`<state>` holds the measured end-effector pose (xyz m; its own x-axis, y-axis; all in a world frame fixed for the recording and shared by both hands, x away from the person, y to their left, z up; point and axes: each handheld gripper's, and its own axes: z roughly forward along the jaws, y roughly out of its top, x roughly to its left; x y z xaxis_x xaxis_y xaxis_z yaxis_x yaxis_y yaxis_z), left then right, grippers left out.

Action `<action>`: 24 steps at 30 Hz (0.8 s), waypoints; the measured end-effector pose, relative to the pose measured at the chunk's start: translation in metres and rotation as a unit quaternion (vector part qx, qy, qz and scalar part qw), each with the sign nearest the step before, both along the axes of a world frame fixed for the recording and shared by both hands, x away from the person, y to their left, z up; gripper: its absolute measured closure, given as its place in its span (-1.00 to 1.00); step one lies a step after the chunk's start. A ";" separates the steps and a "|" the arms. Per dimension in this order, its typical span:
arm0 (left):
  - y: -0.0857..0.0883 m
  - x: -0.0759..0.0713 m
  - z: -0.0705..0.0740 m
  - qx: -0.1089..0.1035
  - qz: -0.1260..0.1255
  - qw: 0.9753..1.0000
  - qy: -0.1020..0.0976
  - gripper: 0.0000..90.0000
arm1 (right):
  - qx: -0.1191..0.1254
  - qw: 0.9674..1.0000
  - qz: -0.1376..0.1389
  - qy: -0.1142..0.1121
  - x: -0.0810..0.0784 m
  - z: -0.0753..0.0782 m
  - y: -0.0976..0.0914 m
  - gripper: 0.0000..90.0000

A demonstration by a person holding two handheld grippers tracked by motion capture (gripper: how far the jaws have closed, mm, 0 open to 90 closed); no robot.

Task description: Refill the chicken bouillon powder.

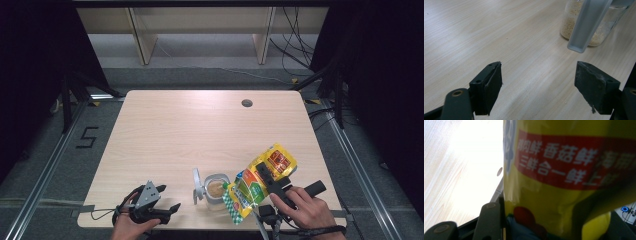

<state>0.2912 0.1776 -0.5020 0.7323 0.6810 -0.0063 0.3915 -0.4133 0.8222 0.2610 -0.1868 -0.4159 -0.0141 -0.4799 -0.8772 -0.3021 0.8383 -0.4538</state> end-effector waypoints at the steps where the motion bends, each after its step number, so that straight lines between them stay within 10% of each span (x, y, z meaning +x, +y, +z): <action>1: 0.000 0.000 0.000 0.000 0.000 1.000 0.000 -0.51 | 0.005 1.000 -0.003 0.002 0.000 0.000 0.000 0.12; 24: 0.003 0.002 0.002 0.019 -0.011 1.000 -0.008 -0.51 | 0.056 0.998 -0.011 0.030 -0.001 -0.006 -0.004 0.13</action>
